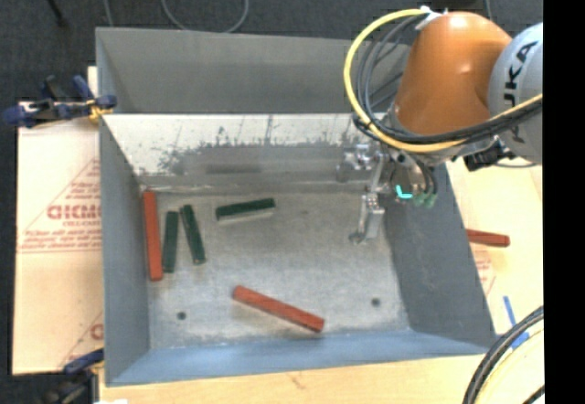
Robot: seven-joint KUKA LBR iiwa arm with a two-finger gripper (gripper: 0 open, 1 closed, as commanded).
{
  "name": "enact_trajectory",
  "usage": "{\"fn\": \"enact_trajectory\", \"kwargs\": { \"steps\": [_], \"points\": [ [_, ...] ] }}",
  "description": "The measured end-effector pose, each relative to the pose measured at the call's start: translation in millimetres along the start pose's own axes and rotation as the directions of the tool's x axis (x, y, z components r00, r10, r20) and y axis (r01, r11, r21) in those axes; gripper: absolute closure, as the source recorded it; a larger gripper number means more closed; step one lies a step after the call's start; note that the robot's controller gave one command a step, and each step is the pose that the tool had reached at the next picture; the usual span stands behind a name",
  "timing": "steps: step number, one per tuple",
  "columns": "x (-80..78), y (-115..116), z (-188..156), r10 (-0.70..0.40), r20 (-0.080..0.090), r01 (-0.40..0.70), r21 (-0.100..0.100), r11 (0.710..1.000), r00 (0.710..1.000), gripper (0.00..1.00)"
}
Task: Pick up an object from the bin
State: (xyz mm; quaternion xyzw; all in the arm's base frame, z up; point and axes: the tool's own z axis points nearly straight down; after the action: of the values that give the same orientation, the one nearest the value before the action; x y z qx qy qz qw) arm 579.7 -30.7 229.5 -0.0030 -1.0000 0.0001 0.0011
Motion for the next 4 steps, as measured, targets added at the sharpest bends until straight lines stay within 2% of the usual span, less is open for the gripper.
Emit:
{"fn": "enact_trajectory", "kwargs": {
  "steps": [1, 2, 3, 4],
  "points": [
    [-52.1, 87, 163, 0.061, 0.002, -0.061, -0.003, 0.998, 0.998, 0.0],
    [-48.7, 129, 126, -0.002, 0.01, 0.002, -0.002, 1.0, 1.0, 0.0],
    [-47.9, 112, 122, 0.041, 0.007, -0.041, -0.001, 0.999, 0.999, 0.0],
    [-48.7, 122, 161, 0.011, 0.003, -0.011, 0.0, 1.0, 1.0, 0.0]
  ]
}}
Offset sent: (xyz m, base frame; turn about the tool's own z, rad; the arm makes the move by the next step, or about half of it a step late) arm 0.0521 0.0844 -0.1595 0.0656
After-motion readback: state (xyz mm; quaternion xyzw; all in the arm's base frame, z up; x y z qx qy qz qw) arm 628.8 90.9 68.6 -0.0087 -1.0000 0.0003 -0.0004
